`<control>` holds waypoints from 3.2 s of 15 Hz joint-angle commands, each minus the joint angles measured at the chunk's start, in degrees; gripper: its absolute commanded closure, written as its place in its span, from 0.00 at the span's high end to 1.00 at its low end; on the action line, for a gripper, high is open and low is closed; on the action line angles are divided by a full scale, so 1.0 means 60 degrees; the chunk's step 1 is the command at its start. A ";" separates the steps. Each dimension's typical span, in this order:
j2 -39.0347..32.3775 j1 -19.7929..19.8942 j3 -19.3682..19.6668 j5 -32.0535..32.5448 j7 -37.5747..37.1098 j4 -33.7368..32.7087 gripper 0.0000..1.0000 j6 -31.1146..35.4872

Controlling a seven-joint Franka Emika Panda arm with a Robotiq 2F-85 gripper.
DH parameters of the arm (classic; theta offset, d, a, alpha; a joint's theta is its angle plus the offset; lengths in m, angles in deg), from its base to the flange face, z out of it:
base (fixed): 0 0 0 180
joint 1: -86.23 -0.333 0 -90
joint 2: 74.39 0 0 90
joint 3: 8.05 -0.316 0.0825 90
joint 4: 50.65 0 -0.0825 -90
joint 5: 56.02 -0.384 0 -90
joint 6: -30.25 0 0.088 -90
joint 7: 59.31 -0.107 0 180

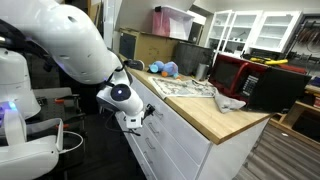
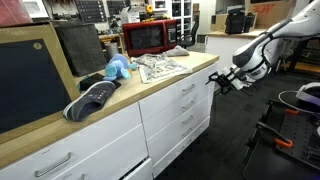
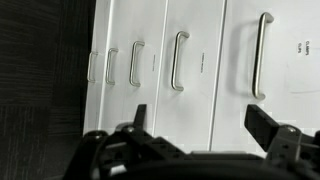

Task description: Open the topmost drawer on the right

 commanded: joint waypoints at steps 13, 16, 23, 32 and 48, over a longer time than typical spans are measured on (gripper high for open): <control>-0.0935 -0.1057 -0.0342 -0.0594 0.0050 -0.1330 1.00 -0.0012; -0.1073 -0.1417 -0.0367 -0.0718 0.0005 -0.1600 1.00 -0.0013; -0.1440 -0.2432 -0.0369 -0.0967 0.0000 -0.2601 1.00 -0.0015; -0.1159 -0.4131 0.1138 -0.1371 0.0133 -0.3373 1.00 0.0012; 0.1111 -0.3933 0.1694 -0.1491 -0.0234 -0.0846 1.00 0.0091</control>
